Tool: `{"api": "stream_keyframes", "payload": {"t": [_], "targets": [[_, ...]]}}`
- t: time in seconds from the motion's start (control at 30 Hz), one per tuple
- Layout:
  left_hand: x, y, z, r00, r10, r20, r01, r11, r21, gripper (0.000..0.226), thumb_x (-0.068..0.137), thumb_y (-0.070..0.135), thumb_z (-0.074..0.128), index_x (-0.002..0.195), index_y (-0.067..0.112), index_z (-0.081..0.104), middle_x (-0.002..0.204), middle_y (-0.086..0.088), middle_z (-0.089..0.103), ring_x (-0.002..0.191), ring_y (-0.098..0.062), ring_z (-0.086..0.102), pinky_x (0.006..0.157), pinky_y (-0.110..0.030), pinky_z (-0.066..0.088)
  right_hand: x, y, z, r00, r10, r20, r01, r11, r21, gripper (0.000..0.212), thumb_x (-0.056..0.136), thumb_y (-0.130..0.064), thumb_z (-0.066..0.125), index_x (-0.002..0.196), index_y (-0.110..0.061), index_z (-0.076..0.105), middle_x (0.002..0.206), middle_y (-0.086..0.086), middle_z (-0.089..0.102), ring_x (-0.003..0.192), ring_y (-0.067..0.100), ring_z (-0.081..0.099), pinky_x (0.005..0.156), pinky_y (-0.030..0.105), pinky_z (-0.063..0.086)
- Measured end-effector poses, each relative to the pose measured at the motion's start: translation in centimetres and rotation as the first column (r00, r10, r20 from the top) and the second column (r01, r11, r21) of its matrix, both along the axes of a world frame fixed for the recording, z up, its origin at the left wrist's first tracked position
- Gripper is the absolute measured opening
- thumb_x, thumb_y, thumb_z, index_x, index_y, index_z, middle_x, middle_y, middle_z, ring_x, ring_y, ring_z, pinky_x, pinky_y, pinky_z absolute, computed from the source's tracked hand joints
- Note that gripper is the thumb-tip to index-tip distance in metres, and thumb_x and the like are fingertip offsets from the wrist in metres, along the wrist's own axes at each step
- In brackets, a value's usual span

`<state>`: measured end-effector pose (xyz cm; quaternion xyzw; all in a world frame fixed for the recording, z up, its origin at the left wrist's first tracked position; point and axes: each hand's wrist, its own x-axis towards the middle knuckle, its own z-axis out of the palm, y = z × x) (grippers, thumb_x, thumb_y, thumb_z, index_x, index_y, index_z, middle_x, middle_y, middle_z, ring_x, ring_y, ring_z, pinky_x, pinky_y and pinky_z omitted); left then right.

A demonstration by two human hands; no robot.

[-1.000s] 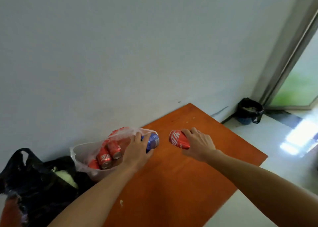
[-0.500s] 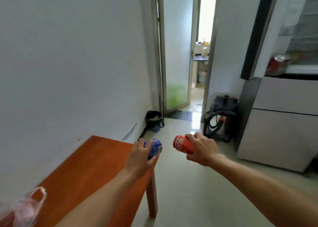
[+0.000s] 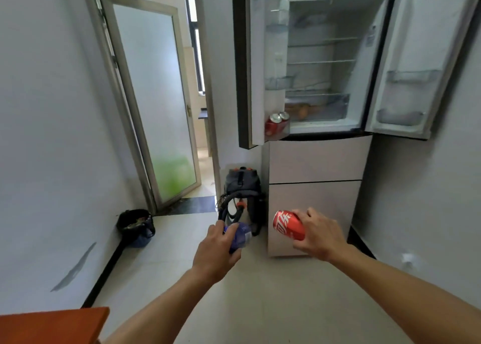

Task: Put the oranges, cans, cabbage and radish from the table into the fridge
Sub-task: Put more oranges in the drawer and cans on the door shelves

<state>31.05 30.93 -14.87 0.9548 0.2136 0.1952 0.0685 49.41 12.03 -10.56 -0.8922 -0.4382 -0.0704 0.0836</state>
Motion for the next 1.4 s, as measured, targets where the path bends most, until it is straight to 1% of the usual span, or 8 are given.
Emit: {"api": "stream_keyframes", "payload": {"t": [0.37,0.53,0.7,0.8,0.93,1.07,1.3,1.4], "targets": [[21.5,7.9,4.8,0.977,-0.16,0.138,0.148,0.984,0.097,0.061,0.085,0.041,0.063,0.138,0.021,0.041,0.122,-0.005,0.046,0.109,-0.02,0.047,0.084,-0.03,0.052,18.0,5.0,3.2,0.993,-0.109,0.042,0.104,0.989,0.102,0.085,0.076,-0.057,0.067,0.146,-0.028,0.028,0.127,0.002,0.049,0.104,0.017,0.056,0.088,0.029,0.046],[30.4,13.0,12.5,0.949,-0.218,0.229,0.171,0.963,0.208,0.062,0.084,0.043,0.064,0.137,0.021,0.04,0.119,-0.004,0.043,0.104,-0.017,0.046,0.084,-0.032,0.052,26.1,10.2,9.4,0.985,-0.154,0.08,0.133,0.967,0.219,0.084,0.074,-0.053,0.072,0.143,-0.029,0.029,0.128,0.001,0.049,0.102,0.018,0.056,0.08,0.024,0.04],[37.6,16.2,21.0,0.9,-0.233,0.37,0.123,0.947,0.296,0.062,0.082,0.041,0.066,0.134,0.017,0.044,0.111,-0.008,0.045,0.098,-0.02,0.046,0.077,-0.034,0.051,33.1,14.6,15.5,0.98,-0.169,0.103,0.111,0.901,0.419,0.077,0.068,-0.047,0.079,0.129,-0.025,0.039,0.12,0.003,0.055,0.094,0.019,0.057,0.074,0.028,0.045],[41.3,17.8,25.1,0.884,-0.225,0.41,0.078,0.935,0.346,0.061,0.082,0.037,0.068,0.134,0.017,0.044,0.113,-0.011,0.046,0.098,-0.023,0.048,0.079,-0.035,0.052,37.5,17.5,19.0,0.979,-0.163,0.121,0.082,0.863,0.499,0.078,0.066,-0.046,0.081,0.129,-0.026,0.041,0.12,0.003,0.056,0.095,0.021,0.058,0.077,0.032,0.048],[45.9,19.2,29.2,0.892,-0.179,0.414,-0.023,0.899,0.437,0.057,0.081,0.031,0.07,0.129,0.014,0.046,0.113,-0.013,0.049,0.097,-0.026,0.049,0.075,-0.039,0.053,43.6,21.4,23.3,0.987,-0.102,0.124,0.009,0.804,0.594,0.076,0.064,-0.045,0.083,0.128,-0.025,0.047,0.116,0.001,0.057,0.094,0.019,0.056,0.078,0.03,0.045],[49.9,20.5,31.4,0.915,-0.097,0.391,-0.127,0.852,0.508,0.054,0.08,0.031,0.07,0.123,0.009,0.047,0.112,-0.014,0.055,0.093,-0.028,0.052,0.075,-0.039,0.051,49.5,25.6,26.9,0.986,0.004,0.168,-0.114,0.75,0.652,0.075,0.065,-0.045,0.083,0.129,-0.023,0.05,0.118,0.005,0.057,0.099,0.022,0.057,0.085,0.037,0.051],[54.4,21.3,32.0,0.931,0.099,0.352,-0.283,0.803,0.524,0.055,0.08,0.036,0.069,0.123,0.011,0.046,0.114,-0.013,0.056,0.093,-0.026,0.053,0.074,-0.031,0.046,56.2,32.9,29.5,0.965,0.207,0.162,-0.263,0.743,0.615,0.075,0.065,-0.044,0.083,0.129,-0.021,0.051,0.119,0.007,0.058,0.099,0.023,0.056,0.089,0.035,0.048],[55.4,21.2,32.1,0.925,0.163,0.343,-0.339,0.761,0.553,0.053,0.085,0.039,0.063,0.127,0.013,0.045,0.117,-0.012,0.053,0.097,-0.026,0.051,0.071,-0.028,0.039,57.1,34.8,29.3,0.944,0.307,0.117,-0.314,0.739,0.596,0.075,0.062,-0.041,0.087,0.123,-0.021,0.049,0.116,0.008,0.061,0.101,0.027,0.06,0.09,0.041,0.051]]}}
